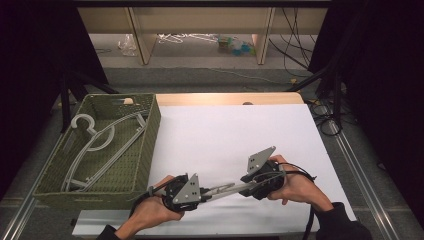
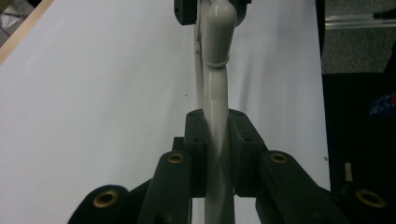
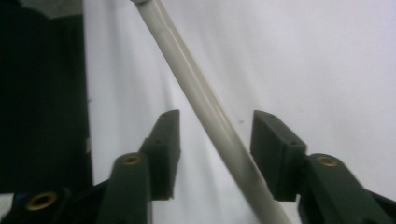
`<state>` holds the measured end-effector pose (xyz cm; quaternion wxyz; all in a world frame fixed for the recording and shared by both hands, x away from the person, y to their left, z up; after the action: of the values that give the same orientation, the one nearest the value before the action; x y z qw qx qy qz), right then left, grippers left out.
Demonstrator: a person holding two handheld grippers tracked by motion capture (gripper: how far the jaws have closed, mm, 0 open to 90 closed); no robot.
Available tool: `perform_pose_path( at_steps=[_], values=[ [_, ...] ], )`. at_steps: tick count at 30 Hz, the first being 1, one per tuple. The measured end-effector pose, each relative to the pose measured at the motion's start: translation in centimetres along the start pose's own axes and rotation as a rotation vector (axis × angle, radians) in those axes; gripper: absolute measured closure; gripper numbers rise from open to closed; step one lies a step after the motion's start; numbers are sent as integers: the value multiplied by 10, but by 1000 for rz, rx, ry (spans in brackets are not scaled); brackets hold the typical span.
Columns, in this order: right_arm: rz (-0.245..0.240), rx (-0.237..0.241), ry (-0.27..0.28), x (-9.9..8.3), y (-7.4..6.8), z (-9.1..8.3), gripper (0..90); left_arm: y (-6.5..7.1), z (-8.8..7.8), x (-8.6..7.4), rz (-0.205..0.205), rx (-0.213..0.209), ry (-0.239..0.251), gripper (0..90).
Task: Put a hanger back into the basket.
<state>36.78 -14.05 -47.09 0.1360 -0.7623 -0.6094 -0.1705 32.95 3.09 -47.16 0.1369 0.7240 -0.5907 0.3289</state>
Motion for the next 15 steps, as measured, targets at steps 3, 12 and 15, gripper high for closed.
perform_pose_path(
  at_steps=[3, 12, 15],
  values=[
    [51, -43, 48, 6, 6, -3, 449, -6, -5, -2, -80, -1, -10, 789],
    [167, -148, 232, 22, 14, -20, 312, -18, -16, -8, -202, 22, 7, 789],
    [178, -180, 271, 24, 15, -23, 305, -22, -21, -10, -233, 31, 19, 789]
  ],
)
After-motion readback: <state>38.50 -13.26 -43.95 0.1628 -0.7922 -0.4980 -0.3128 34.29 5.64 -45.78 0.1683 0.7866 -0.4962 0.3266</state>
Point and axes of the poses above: each handheld gripper's, and its own axes: z roughly forward along the jaws, x roughly out of its top, y roughly to its right, the point moved 8 cm from there along z, roughly forward along the jaws, and after that the axes turned 9 degrees about -y, right-handed, at the moved point
